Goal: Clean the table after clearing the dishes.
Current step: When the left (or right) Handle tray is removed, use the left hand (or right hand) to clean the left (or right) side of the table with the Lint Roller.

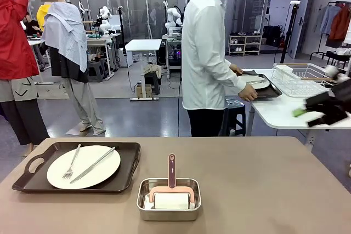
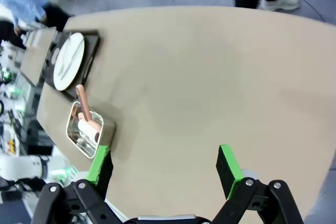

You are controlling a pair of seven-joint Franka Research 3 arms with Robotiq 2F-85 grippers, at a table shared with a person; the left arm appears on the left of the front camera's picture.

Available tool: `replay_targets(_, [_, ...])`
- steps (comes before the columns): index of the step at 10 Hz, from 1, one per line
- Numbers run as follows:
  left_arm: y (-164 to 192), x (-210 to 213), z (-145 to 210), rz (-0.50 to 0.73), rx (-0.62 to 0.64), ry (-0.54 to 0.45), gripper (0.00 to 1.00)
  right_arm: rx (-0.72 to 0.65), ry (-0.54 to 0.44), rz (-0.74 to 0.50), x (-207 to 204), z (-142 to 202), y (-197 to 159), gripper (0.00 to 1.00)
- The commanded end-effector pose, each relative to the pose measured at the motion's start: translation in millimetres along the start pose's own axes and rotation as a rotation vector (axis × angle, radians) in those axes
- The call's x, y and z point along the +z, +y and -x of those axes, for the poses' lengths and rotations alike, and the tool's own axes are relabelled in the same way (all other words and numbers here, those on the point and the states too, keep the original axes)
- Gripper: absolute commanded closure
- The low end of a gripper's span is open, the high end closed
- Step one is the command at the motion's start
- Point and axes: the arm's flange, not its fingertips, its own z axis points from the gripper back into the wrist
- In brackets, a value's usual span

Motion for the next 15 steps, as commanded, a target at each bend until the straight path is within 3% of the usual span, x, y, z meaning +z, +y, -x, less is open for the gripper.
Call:
replay_targets(1, [-1.0, 4.2, 2.5, 0.012, -0.013, 0.007, 0.0, 0.139, 0.1, 0.075, -49.1, -10.6, 40.4, 0.0])
replay_targets(2, [-1.0, 4.2, 2.5, 0.012, -0.013, 0.007, 0.0, 0.212, 0.145, 0.079, -78.0, -14.7, 72.3, 0.0])
replay_targets(3, [-1.0, 4.2, 2.5, 0.012, -0.013, 0.007, 0.0, 0.33, 0.172, 0.157, -104.8, -17.7, 98.3, 0.0])
replay_targets(5, [-1.0, 4.2, 2.5, 0.012, -0.013, 0.007, 0.0, 0.438, 0.209, 0.139, -132.8, -23.3, 139.3, 0.0])
replay_targets(13, [-1.0, 4.2, 2.5, 0.012, -0.013, 0.007, 0.0, 0.431, 0.221, 0.112, -134.6, -13.9, 140.9, 0.0])
replay_targets(15, [-1.0, 4.2, 2.5, 0.012, -0.013, 0.007, 0.0, 0.514, 0.264, 0.119, -154.9, -35.0, 146.1, 0.0])
